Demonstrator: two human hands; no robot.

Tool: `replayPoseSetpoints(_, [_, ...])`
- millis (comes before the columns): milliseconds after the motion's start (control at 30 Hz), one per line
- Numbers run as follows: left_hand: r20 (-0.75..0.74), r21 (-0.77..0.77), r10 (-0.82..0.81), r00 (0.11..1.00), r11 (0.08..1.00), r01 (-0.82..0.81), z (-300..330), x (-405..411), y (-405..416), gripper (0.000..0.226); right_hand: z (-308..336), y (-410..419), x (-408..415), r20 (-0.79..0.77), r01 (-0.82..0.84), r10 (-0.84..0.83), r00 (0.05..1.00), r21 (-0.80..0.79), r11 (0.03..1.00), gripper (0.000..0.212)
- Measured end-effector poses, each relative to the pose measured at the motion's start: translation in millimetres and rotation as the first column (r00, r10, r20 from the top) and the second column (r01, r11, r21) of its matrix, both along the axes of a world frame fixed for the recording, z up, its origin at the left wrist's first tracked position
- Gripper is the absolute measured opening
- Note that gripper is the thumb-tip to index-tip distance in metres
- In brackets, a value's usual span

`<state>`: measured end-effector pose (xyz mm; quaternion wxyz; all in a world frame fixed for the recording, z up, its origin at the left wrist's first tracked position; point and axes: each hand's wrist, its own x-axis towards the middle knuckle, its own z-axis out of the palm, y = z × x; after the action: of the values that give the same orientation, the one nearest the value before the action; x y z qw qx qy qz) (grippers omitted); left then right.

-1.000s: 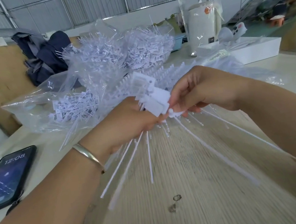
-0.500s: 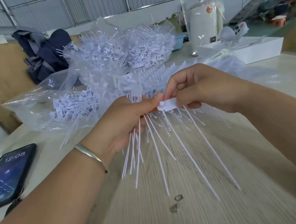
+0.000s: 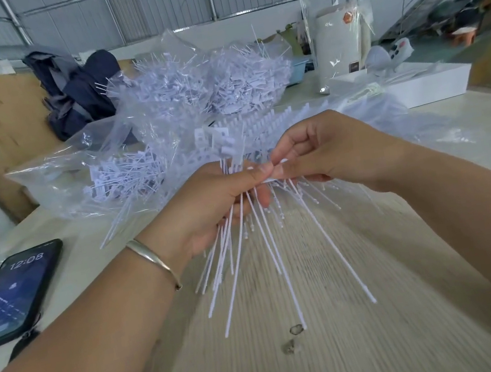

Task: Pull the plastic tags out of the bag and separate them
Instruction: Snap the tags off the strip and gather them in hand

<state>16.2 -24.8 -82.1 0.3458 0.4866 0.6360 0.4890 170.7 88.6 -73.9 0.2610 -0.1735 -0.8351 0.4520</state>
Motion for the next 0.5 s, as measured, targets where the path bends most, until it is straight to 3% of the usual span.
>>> replayPoseSetpoints(100, [-0.017, 0.01, 0.009, 1.0, 1.0, -0.009, -0.6, -0.3, -0.1, 0.029, 2.7, 3.2, 3.0, 0.012, 0.007, -0.006, 1.0, -0.059, 0.998, 0.023])
replayPoseSetpoints(267, [0.087, 0.085, 0.05, 0.995, 0.995, -0.057, -0.1, 0.5, 0.2, 0.018, 7.7, 9.0, 9.2, -0.029, -0.089, 0.085, 0.996, -0.278, 0.957, 0.022])
replayPoseSetpoints(500, [0.072, 0.109, -0.052, 0.996, 0.993, 0.044, 2.8, -1.6, -1.2, 0.014, 8.9, 9.6, 9.0, -0.033, -0.057, 0.051, 0.998, -0.231, 0.971, 0.004])
